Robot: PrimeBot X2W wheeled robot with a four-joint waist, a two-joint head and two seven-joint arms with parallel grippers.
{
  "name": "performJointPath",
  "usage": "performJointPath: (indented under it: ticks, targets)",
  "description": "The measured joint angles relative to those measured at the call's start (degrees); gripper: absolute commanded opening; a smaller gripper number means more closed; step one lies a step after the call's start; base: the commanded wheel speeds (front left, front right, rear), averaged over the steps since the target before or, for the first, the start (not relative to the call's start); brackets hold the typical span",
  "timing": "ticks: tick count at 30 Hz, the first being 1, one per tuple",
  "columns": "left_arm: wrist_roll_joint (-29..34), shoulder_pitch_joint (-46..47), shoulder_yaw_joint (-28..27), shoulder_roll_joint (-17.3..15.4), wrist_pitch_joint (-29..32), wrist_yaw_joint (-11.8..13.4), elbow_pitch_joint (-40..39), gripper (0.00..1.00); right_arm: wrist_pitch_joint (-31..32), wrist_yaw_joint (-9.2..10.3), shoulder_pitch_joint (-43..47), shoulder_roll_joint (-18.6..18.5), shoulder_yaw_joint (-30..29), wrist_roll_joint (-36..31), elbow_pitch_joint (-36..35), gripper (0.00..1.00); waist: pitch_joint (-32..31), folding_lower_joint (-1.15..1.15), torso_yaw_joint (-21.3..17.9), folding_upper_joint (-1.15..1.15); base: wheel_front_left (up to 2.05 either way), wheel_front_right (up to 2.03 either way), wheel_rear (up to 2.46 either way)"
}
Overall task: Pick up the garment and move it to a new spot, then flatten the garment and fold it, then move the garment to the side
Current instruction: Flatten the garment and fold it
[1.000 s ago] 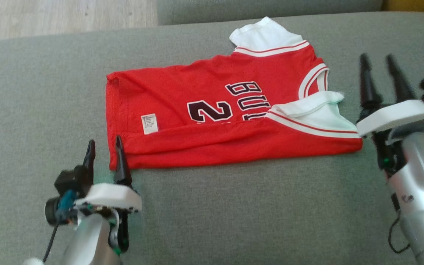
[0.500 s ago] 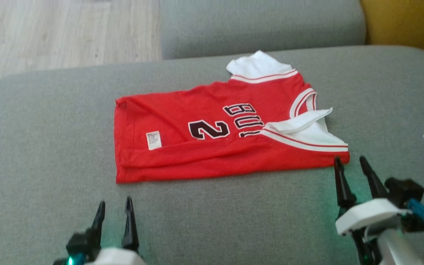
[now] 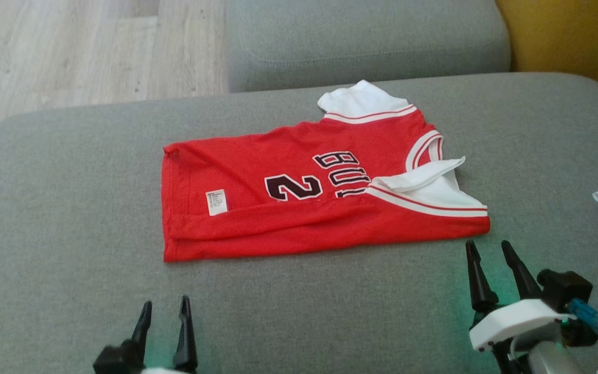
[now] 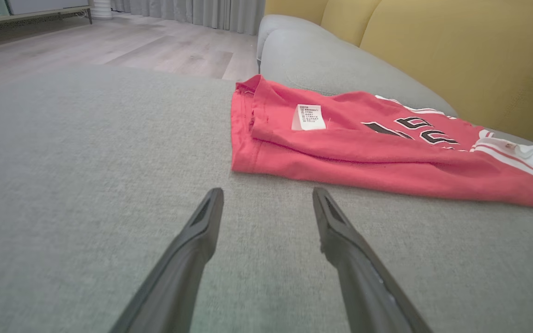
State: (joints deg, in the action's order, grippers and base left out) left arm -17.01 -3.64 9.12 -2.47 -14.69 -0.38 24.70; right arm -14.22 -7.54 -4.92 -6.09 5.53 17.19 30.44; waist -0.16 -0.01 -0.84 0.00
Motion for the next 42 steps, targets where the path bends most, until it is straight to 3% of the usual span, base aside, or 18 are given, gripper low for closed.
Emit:
performJointPath:
  ticks: [10, 18, 27, 28, 29, 31, 39, 42]
  targets:
    - [-1.26, 13.07, -0.02, 0.05, -0.01, 0.41, 5.72, 1.0, 0.0, 0.0, -5.64, -0.76, 0.8, 2.3, -1.18, 1.0, 6.68, 0.02, -0.72, 0.0, 0.0, 0.0, 0.0]
    - [-3.12, 17.34, -1.25, 0.16, 0.0, 2.36, 14.12, 1.0, 0.0, 0.0, -8.76, -1.62, 1.75, 3.18, -1.4, 1.0, 10.32, 0.02, -2.43, 0.0, 0.0, 0.0, 0.0]
    - [-4.25, 21.47, -2.25, 0.18, -0.15, 2.34, 17.56, 1.0, 0.0, 0.0, -10.16, -1.87, 1.66, 3.52, -0.31, 1.0, 12.67, 0.01, -3.3, 0.0, 0.0, 0.0, 0.0]
    - [-4.43, 21.69, -2.03, 0.16, -0.42, 2.31, 18.12, 0.75, 0.0, 0.0, -10.45, -1.87, 1.65, 3.5, 0.46, 1.0, 12.78, 0.01, -3.29, 0.0, 0.0, 0.0, 0.0]
    - [-4.74, 22.0, -1.78, 0.18, -0.53, 2.05, 18.8, 0.42, 0.0, 0.0, -10.7, -1.87, 1.64, 3.5, 1.19, 1.0, 12.9, 0.01, -3.28, 0.0, 0.0, 0.0, 0.0]
    - [-5.39, 22.81, -1.52, 0.14, -0.77, 1.76, 19.92, 0.0, 0.0, 0.0, -11.2, -1.83, 1.65, 3.49, 2.53, 1.0, 13.11, 0.01, -3.21, 0.0, 0.0, 0.0, 0.0]
    - [-7.22, 23.82, 0.65, 0.03, -0.85, 1.12, 20.85, 0.0, 0.0, 0.0, -14.8, -0.66, 1.49, 3.71, 11.41, 1.0, 13.36, 0.01, -2.42, 0.0, 0.0, 0.0, 0.0]
    - [-7.58, 23.92, 1.2, 0.01, -0.85, 1.12, 20.79, 0.0, 0.0, 0.0, -15.9, 0.32, 1.86, 6.91, 14.71, 1.0, 13.36, 0.01, -2.21, 0.0, 0.0, 0.0, 0.0]
